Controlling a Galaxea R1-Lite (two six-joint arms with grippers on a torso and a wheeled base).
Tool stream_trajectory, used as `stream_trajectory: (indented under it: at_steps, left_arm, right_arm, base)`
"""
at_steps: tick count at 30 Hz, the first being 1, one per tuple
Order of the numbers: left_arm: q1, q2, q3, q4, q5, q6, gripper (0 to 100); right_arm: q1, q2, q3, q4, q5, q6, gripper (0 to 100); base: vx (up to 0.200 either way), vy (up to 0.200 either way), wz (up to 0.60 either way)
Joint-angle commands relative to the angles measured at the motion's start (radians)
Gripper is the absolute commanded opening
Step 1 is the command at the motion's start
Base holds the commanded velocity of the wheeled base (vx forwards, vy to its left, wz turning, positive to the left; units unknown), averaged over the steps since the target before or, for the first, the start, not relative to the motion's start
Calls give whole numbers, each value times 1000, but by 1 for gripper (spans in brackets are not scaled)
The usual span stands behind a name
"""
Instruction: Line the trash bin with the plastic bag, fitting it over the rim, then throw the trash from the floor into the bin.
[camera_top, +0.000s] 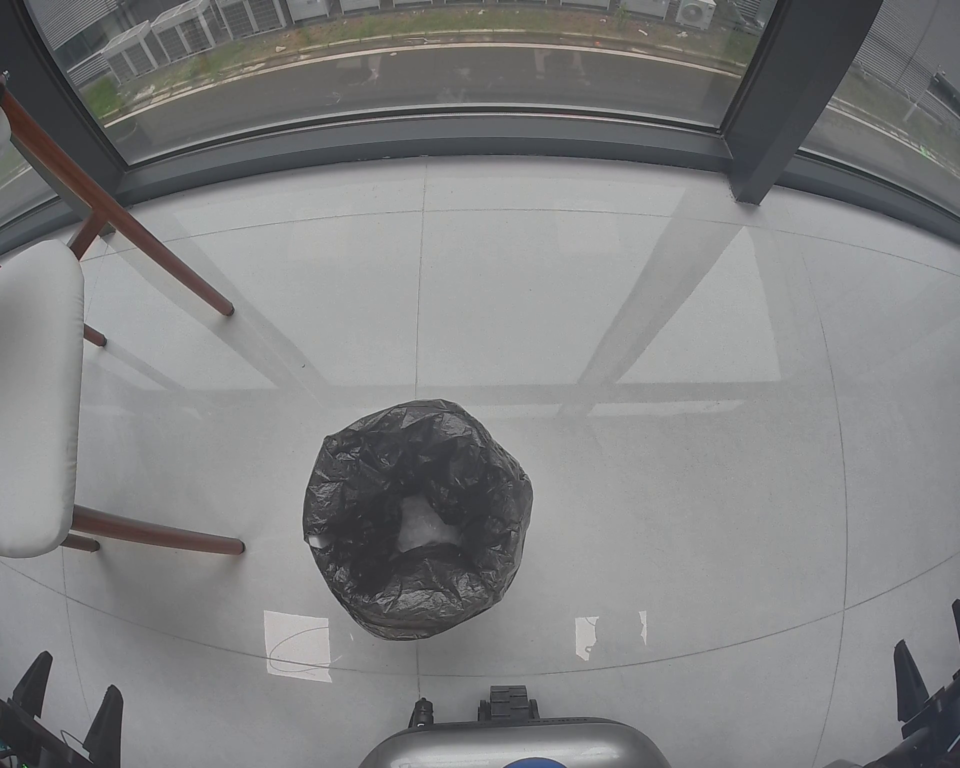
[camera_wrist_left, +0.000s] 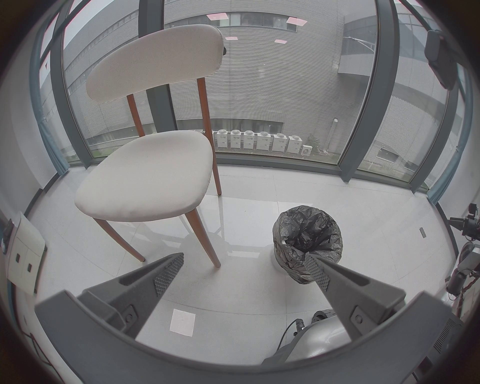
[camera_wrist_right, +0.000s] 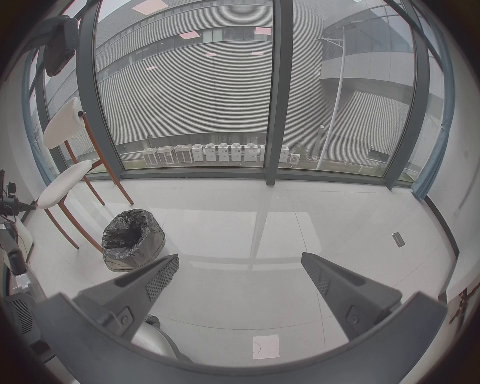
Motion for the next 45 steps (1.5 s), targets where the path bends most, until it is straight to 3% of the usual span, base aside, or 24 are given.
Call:
stream_trajectory:
  at_steps: [1,5,7,10,12,14,17,19,45]
  left_arm:
    - [0,-14,-4,2,-13,-6,100]
    - [0,-14,-2,3,-76,6,100]
    - [0,-14,1,2,-45,6,100]
    - [0,-14,4,0,91,7,100]
    - [0,-14,9,-3,88,47,100]
    - [0,-14,38,-72,85,162,100]
    - [0,-14,81,-182,21,109,100]
    - [-2,-14,76,-90,-42,92,100]
    - [1,-14,79,-116,-36,86,100]
  right_arm:
    - [-5,-31,18,0,1,0,100]
    - [-3,-31,18,-1,6,-1,100]
    - [-3,-31,18,-1,6,-1,100]
    - [-3,-31,18,-1,6,-3,100]
    - [-3,-31,18,-1,6,-3,100]
    - [-5,-31,18,-1,6,-4,100]
    - [-5,-31,18,-1,6,-4,100]
    - [-5,-31,18,-1,6,-4,100]
    - [-5,-31,18,-1,6,-3,100]
  base:
    - [0,0,0]
    - [0,0,0]
    - [0,0,0]
    - [0,0,0]
    - [0,0,0]
    - [0,0,0]
    - [0,0,0]
    - [0,0,0]
    - [0,0,0]
